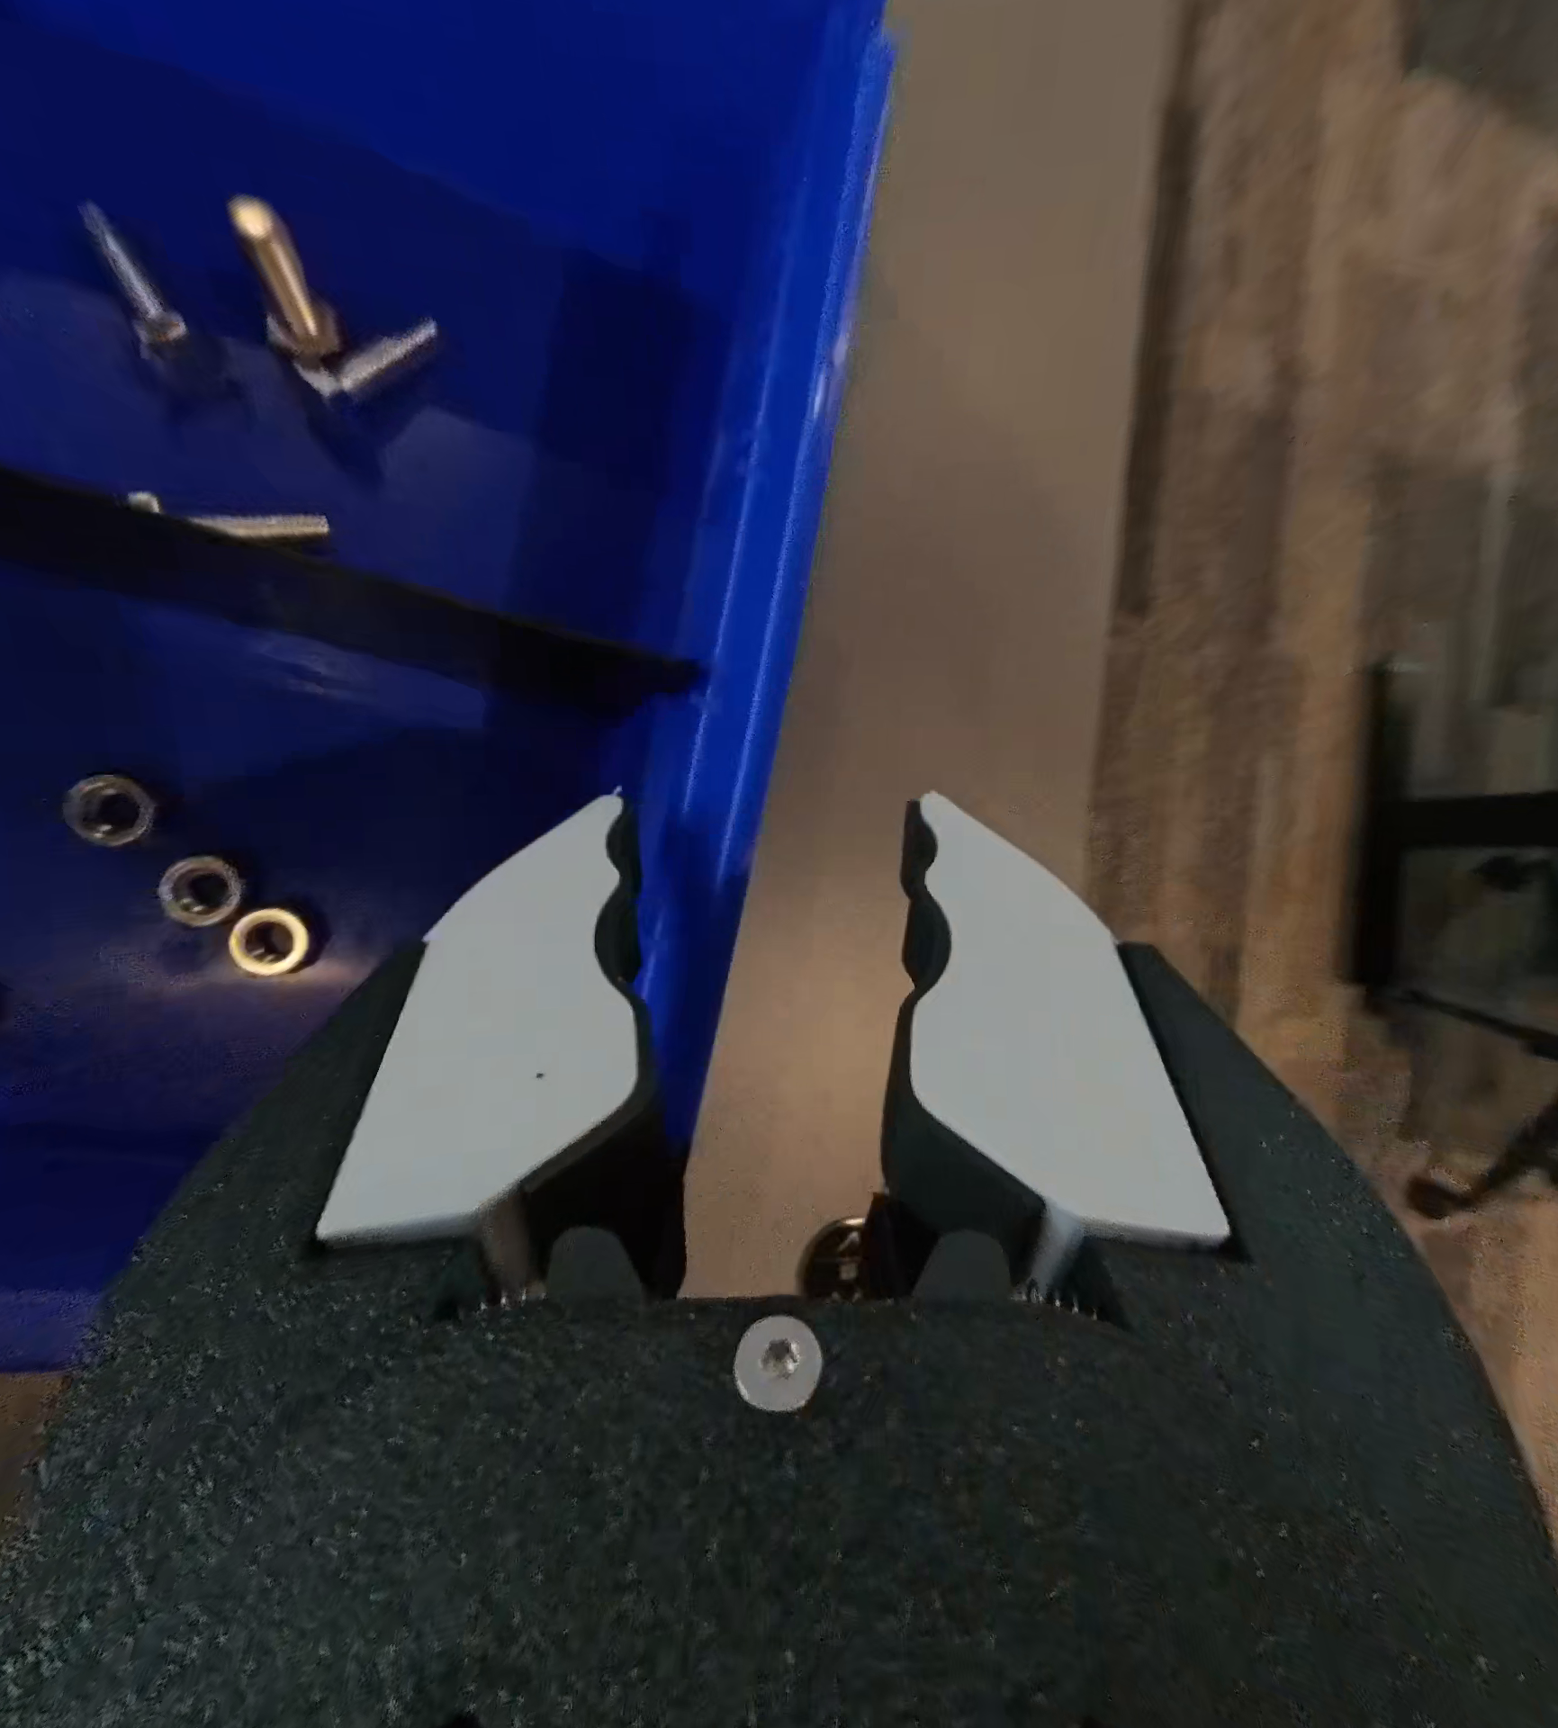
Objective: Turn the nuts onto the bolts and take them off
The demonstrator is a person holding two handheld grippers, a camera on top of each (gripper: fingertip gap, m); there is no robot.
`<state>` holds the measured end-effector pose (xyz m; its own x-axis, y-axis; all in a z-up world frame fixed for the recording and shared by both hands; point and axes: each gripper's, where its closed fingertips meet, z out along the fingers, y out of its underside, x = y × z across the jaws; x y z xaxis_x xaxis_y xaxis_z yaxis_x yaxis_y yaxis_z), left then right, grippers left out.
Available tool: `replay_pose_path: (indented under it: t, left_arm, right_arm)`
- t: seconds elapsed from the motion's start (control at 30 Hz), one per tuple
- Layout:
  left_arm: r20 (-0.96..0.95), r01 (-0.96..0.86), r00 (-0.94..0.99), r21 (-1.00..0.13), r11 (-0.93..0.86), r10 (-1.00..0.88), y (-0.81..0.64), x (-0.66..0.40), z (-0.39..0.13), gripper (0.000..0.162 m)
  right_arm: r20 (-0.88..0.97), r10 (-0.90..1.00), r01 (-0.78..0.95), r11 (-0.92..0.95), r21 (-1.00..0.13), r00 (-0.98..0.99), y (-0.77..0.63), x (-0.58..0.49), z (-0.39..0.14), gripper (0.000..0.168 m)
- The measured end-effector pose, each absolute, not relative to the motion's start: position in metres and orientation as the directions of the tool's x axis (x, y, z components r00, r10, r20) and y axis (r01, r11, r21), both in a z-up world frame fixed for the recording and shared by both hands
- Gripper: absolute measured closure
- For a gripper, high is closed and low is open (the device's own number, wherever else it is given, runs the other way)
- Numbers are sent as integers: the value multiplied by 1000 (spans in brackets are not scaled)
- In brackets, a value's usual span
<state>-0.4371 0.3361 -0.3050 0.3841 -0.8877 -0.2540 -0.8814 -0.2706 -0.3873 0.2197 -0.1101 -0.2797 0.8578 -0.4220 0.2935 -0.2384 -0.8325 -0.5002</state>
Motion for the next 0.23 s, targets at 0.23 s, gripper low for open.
replay_pose_path:
  t: [0.23]
  left_arm:
    - [-247,-835,395,-498,-234,-885,325,-434,-290,155]
  right_arm:
    - [108,-413,-342,-852,-395,904,-105,203,-303,154]
